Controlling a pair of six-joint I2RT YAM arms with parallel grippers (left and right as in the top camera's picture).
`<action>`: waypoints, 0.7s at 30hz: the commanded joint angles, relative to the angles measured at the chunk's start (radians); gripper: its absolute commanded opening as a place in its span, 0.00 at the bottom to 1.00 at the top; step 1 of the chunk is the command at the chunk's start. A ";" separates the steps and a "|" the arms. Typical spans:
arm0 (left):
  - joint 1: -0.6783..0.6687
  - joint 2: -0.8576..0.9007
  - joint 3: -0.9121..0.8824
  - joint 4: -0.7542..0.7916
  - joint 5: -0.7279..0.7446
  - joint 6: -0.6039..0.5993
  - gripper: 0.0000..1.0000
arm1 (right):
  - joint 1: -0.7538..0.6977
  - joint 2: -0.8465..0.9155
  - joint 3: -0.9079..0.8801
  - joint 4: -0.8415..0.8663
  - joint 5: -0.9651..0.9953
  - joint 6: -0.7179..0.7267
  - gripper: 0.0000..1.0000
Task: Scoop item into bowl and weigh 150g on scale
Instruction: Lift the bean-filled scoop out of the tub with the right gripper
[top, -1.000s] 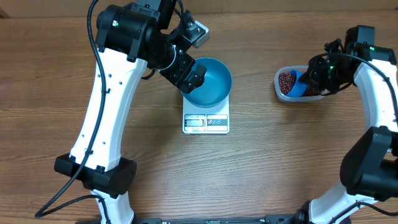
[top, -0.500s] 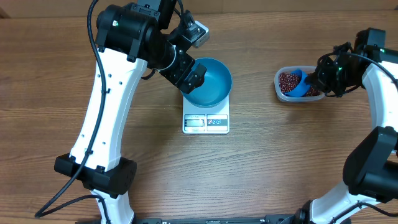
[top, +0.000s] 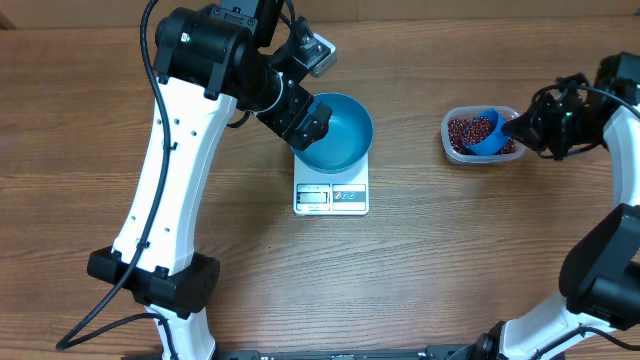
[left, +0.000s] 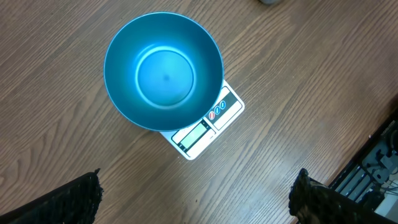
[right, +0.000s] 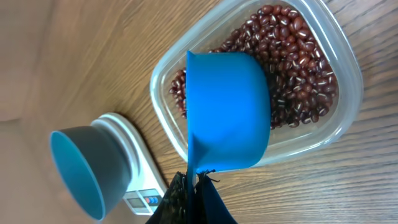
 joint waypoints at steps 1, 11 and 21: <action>-0.001 0.005 -0.003 0.002 0.011 0.015 0.99 | -0.031 0.000 0.001 -0.008 -0.115 -0.042 0.04; -0.001 0.005 -0.003 0.002 0.011 0.015 1.00 | -0.093 0.000 0.001 -0.031 -0.249 -0.114 0.04; -0.001 0.005 -0.003 0.002 0.011 0.015 1.00 | -0.143 0.000 0.001 -0.041 -0.546 -0.267 0.04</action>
